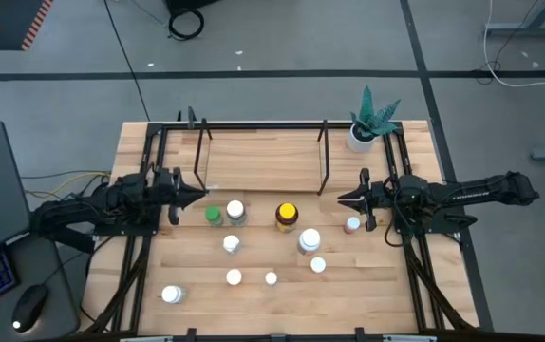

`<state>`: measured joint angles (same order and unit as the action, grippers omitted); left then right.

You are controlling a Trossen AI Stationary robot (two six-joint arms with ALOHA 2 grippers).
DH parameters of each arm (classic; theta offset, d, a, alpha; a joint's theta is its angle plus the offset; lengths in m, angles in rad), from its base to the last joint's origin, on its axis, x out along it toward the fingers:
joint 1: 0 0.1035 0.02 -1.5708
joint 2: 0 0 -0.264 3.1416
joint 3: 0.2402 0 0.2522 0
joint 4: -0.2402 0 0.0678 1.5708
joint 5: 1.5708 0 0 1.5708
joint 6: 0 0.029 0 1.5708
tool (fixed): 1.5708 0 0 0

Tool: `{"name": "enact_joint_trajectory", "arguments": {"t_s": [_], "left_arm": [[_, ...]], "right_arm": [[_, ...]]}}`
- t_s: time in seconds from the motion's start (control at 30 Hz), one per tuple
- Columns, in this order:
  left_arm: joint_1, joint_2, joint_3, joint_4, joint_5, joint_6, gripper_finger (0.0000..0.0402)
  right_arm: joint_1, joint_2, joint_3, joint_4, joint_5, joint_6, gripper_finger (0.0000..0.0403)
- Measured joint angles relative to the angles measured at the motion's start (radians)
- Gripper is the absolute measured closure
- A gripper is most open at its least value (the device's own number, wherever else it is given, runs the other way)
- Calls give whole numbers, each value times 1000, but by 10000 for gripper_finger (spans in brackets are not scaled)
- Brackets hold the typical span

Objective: Pick and place medicine bottles onto shelf by color
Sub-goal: Put the transparent pill bottle on the shelf

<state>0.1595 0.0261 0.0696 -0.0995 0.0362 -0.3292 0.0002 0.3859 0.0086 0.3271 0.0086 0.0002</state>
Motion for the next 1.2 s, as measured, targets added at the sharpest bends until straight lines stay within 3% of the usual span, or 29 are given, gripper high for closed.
{"name": "enact_joint_trajectory", "arguments": {"t_s": [0.23, 0.43, 0.6, 0.77, 0.97, 1.2], "left_arm": [[0, 3, 2, 22, 28, -124, 376], [0, 78, 2, 100, 29, -210, 376], [0, 181, 54, 116, -32, -201, 377], [0, 266, 104, 121, -43, -84, 375], [0, 326, 103, 105, -42, -185, 358], [-1, 462, 188, 109, -27, -122, 362]], "right_arm": [[0, 0, 0, 0, 0, 0, 341], [0, 0, 0, 0, 0, 0, 341], [0, 0, 0, 0, 0, 0, 341], [0, 0, 0, 0, 0, 0, 341], [0, 0, 0, 0, 0, 0, 341], [0, 0, 0, 0, 0, 0, 341]]}}
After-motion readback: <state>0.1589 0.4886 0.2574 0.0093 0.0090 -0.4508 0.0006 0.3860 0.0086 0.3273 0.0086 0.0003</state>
